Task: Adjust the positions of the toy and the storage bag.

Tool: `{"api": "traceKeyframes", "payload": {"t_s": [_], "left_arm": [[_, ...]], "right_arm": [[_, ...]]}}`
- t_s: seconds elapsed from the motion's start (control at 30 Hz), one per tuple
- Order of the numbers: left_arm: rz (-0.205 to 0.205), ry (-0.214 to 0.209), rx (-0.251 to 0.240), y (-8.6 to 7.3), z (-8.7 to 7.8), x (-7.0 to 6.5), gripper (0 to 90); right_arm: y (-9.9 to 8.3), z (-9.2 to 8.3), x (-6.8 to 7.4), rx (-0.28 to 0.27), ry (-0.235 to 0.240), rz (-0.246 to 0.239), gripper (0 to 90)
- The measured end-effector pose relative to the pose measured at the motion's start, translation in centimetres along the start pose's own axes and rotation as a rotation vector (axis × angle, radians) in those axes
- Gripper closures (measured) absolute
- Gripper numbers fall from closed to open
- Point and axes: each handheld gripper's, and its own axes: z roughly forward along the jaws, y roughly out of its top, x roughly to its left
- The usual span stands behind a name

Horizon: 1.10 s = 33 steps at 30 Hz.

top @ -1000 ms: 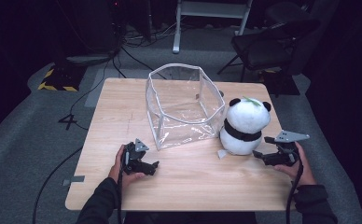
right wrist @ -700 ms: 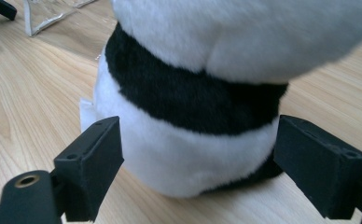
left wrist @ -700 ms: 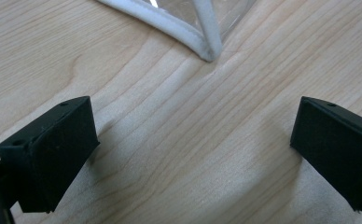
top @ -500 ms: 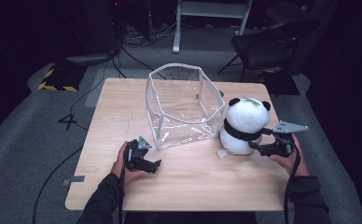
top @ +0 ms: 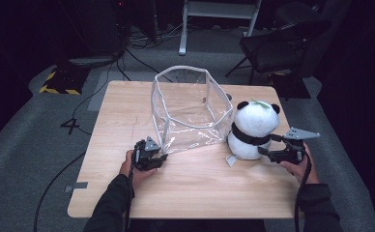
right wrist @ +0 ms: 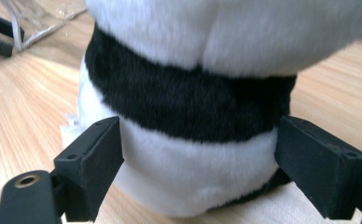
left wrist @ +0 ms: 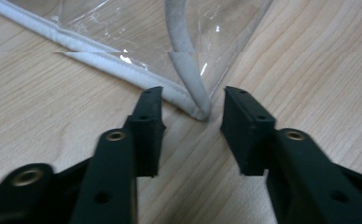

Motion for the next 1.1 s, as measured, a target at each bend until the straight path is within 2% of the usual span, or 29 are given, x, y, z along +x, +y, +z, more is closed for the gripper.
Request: {"api": "traceKeyframes", "payload": {"t_s": [0.07,0.13,0.2,0.33,0.4,0.6,0.77,0.9,1.07,1.1], "left_arm": [[0.000,0.003,-0.004,0.1,0.1,-0.1,63.9],[0.015,0.005,-0.005,0.2,0.2,-0.1,73.6],[0.025,0.011,-0.006,0.3,0.3,-0.2,74.0],[0.032,-0.008,-0.004,0.2,0.2,-0.2,83.3],[0.045,-0.014,0.001,0.1,0.0,-0.1,85.1],[0.048,-0.037,0.008,-0.2,-0.4,0.3,87.0],[0.030,-0.097,0.020,-1.3,-1.7,1.4,87.6],[0.016,-0.132,0.027,-2.5,-3.0,2.5,87.5],[0.010,-0.133,0.032,-3.5,-4.0,2.8,87.5],[0.002,-0.142,0.031,-4.0,-4.6,3.0,87.4]], "right_arm": [[-0.1,0.0,0.1,0.003,-0.001,0.002,15.7],[-0.2,0.0,0.2,0.003,-0.002,-0.016,15.8],[-0.2,-0.1,0.2,-0.004,0.001,-0.003,15.8],[-0.4,-0.1,0.2,0.004,-0.003,-0.009,16.6],[-0.4,-0.1,0.2,0.012,-0.007,-0.010,16.6],[-0.4,-0.3,0.2,0.014,-0.008,-0.018,17.3],[-0.7,-0.5,0.5,0.034,-0.006,-0.044,17.6],[-0.7,-1.0,0.7,0.024,0.007,-0.058,17.7],[-0.4,-1.4,1.1,0.011,0.021,-0.075,17.6],[-0.2,-1.4,1.4,0.021,0.007,-0.085,17.8]]}}
